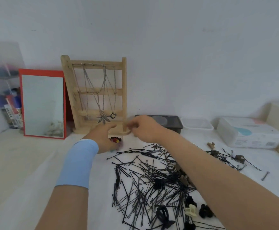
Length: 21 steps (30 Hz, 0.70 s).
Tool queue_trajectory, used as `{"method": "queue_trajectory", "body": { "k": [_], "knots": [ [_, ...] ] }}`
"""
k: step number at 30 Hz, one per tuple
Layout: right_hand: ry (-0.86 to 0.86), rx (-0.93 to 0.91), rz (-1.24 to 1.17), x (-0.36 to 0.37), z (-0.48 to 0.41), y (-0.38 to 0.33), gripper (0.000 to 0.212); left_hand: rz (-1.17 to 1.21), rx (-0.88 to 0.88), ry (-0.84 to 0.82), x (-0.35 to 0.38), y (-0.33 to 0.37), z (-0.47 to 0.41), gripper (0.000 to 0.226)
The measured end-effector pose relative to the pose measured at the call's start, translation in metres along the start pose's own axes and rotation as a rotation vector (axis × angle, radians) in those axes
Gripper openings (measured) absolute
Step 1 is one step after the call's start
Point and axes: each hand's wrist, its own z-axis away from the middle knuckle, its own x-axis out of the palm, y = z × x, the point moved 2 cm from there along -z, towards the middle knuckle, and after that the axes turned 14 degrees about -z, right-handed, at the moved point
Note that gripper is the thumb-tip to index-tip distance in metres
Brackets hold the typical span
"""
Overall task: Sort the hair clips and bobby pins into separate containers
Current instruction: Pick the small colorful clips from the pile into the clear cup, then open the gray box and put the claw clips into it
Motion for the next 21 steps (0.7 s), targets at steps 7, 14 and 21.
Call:
{"method": "queue_trajectory", "body": {
  "k": [7, 14, 21],
  "knots": [
    [0.123, 0.057, 0.575, -0.065, 0.006, 0.040, 0.037, 0.031, 0.193, 0.207, -0.005, 0.060, -0.006, 0.050],
    [0.196, 0.017, 0.513, -0.069, 0.011, 0.062, 0.039, -0.122, 0.222, 0.110, 0.005, 0.109, -0.033, 0.060],
    [0.359, 0.087, 0.456, -0.112, 0.022, 0.064, 0.047, -0.153, 0.234, 0.136, 0.012, 0.119, -0.042, 0.062]
  ]
}}
